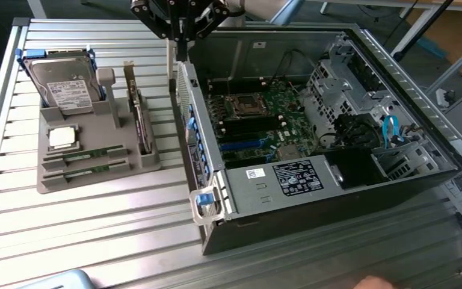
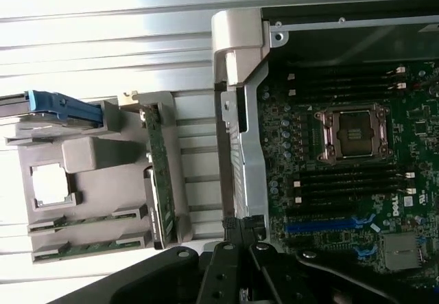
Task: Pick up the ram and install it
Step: 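Reach for the ram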
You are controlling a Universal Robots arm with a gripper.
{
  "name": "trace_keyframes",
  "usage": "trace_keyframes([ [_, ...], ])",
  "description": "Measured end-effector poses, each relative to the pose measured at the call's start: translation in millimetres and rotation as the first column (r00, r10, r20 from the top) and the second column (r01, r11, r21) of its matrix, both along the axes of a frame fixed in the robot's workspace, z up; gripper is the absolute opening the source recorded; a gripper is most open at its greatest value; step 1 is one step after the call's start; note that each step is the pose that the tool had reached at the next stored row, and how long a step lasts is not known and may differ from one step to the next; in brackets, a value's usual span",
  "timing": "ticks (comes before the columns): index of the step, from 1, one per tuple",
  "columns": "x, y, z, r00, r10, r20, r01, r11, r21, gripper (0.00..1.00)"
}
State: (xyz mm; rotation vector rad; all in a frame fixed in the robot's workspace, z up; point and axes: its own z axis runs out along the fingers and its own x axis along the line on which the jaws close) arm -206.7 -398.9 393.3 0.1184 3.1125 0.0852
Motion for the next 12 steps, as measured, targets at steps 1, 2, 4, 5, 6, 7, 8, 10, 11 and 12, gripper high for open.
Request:
trace_keyframes([
  [1,-2.3,0.0,0.0,1.0000,0.000,0.0000,0.000,1.0000,0.0001,0.11],
  [2,-4.9,0.0,0.0,1.0000,0.000,0.0000,0.000,1.0000,0.0002,0.11],
  [4,-9.1,0.0,0.0,1.0000,0.000,0.0001,0.000,1.0000,0.0005,0.11],
  [5,-11.1,0.0,0.0,1.0000,0.000,0.0001,0.000,1.0000,0.0006,0.11],
  [6,-13.2,0.0,0.0,1.0000,0.000,0.0001,0.000,1.0000,0.0007,0.11],
  [7,-15.6,0.0,0.0,1.0000,0.000,0.0000,0.000,1.0000,0.0008,0.11],
  [8,-17.7,0.0,0.0,1.0000,0.000,0.0001,0.000,1.0000,0.0009,0.11],
  [10,-21.8,0.0,0.0,1.0000,0.000,0.0000,0.000,1.0000,0.0012,0.11],
  [11,-24.8,0.0,0.0,1.0000,0.000,0.0000,0.000,1.0000,0.0013,0.11],
  [12,-26.2,0.0,0.0,1.0000,0.000,0.0001,0.000,1.0000,0.0013,0.11],
])
